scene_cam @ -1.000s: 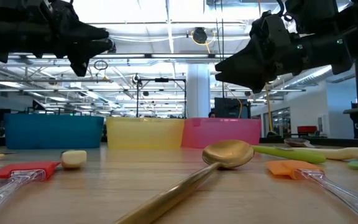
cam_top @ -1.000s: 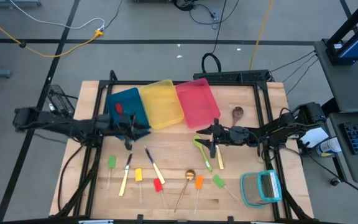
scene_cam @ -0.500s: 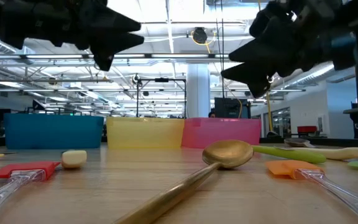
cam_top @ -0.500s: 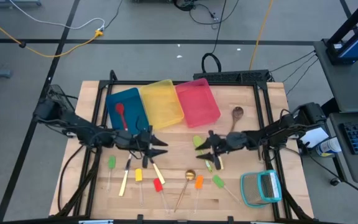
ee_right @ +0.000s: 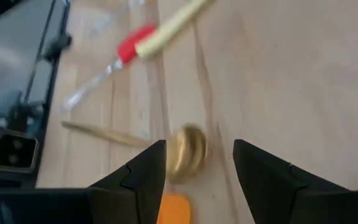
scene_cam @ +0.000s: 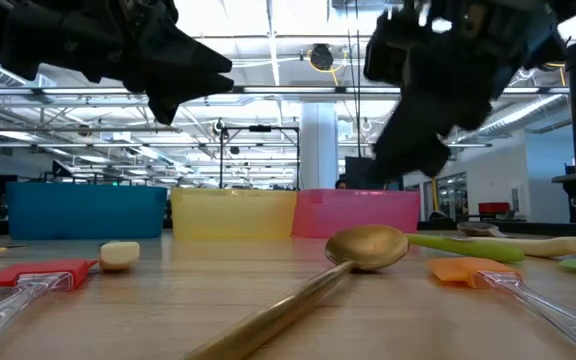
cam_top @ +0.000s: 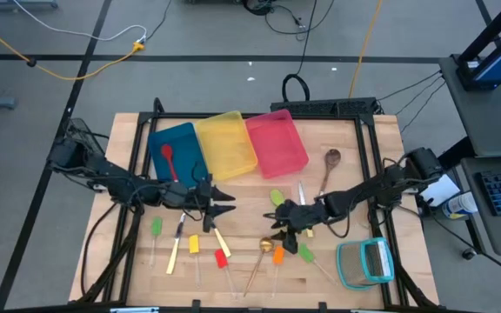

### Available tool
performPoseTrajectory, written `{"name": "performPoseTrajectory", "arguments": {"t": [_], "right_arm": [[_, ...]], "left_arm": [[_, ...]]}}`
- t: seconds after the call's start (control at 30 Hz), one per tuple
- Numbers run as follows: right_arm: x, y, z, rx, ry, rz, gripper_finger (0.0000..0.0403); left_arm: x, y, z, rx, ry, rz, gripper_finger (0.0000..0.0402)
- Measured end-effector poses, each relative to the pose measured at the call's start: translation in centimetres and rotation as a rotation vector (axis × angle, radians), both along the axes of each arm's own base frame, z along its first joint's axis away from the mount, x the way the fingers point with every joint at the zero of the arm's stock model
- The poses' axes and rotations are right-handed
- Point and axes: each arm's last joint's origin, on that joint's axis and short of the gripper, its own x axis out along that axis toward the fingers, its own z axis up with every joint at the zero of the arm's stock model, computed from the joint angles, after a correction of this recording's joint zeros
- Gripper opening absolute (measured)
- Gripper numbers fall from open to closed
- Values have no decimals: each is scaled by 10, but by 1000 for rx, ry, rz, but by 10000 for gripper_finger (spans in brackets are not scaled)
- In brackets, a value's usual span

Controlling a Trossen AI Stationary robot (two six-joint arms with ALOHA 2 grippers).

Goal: Pick & Place Kitchen Items
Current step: Put the gold serving spoon into the blue bin

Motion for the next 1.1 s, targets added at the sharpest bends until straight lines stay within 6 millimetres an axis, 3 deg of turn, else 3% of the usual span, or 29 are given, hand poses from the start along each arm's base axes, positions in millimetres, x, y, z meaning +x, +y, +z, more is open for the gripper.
{"name": "performPoseTrajectory", "arguments": {"t": [0.23,0.63,1.1], "right_arm": [[13,-7,-27,118,59,-17,180],[18,-4,-45,186,94,-6,170],[18,-1,-44,116,47,109,13]], "left_arm": [[0,1,1,11,-9,20,138],[0,1,2,58,-17,14,138],[0,1,2,62,-18,13,138]]}}
